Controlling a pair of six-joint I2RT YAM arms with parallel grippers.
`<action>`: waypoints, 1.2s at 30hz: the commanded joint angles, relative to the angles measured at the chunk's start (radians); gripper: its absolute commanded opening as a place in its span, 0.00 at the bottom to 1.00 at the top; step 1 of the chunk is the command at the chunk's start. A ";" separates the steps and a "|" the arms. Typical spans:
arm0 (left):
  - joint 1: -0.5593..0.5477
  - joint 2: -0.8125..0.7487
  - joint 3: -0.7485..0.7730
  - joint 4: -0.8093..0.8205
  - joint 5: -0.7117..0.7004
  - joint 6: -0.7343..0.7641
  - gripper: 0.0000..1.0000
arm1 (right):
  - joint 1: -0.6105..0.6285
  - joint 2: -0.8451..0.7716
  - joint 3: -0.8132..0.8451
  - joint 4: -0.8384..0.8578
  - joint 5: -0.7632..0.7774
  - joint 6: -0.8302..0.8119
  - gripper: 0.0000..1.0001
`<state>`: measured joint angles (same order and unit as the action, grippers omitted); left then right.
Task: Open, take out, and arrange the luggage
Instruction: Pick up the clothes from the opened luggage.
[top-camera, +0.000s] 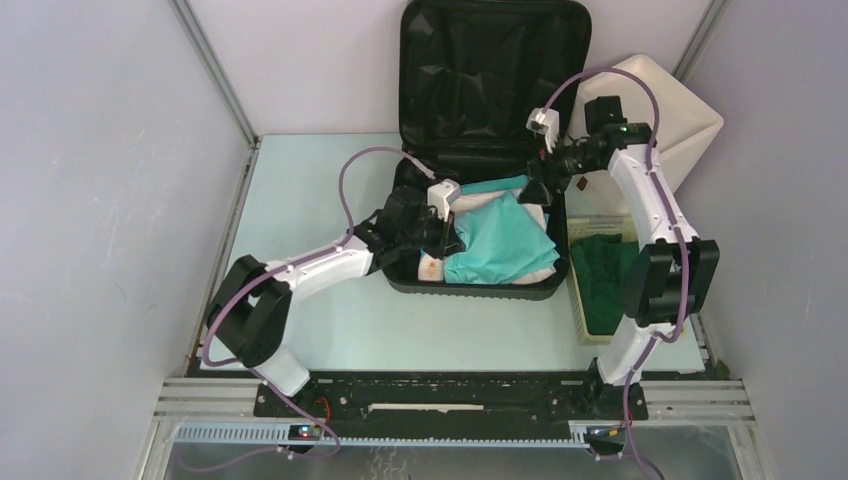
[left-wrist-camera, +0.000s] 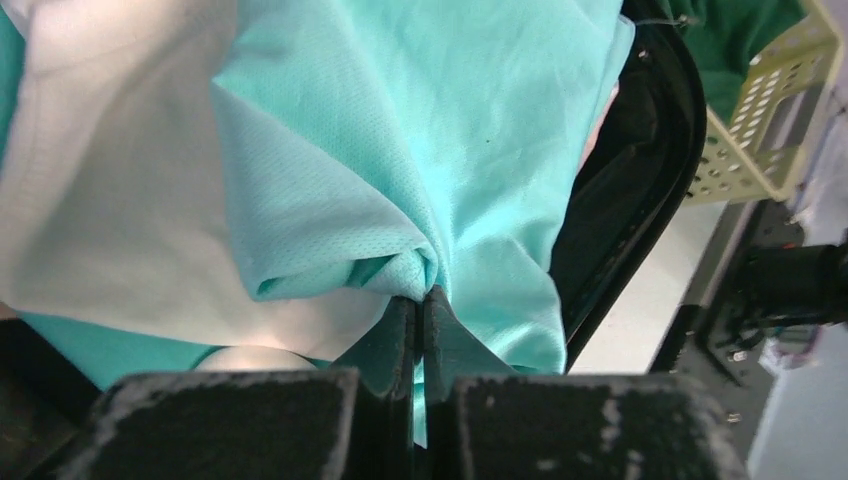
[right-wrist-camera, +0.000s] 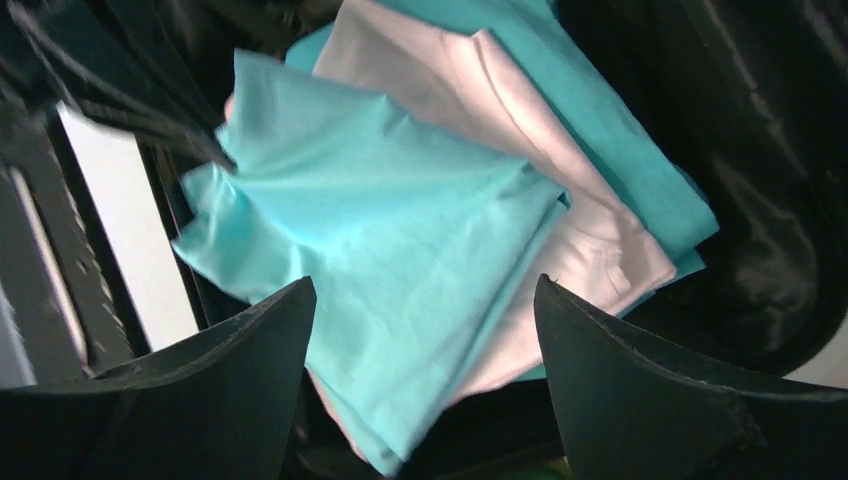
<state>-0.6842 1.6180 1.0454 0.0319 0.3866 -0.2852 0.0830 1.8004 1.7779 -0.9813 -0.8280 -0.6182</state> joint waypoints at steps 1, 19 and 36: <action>-0.053 -0.111 -0.075 0.090 -0.049 0.241 0.00 | -0.011 -0.088 -0.013 -0.241 -0.113 -0.682 0.91; -0.235 -0.345 -0.432 0.383 -0.110 0.941 0.00 | 0.135 -0.033 -0.021 -0.253 -0.071 -0.855 1.00; -0.279 -0.348 -0.412 0.333 -0.109 0.999 0.00 | 0.159 0.185 0.090 -0.112 -0.009 -0.342 0.99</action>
<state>-0.9482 1.3010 0.6243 0.3496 0.2649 0.6846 0.2352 1.9514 1.8339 -1.0954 -0.8265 -1.0435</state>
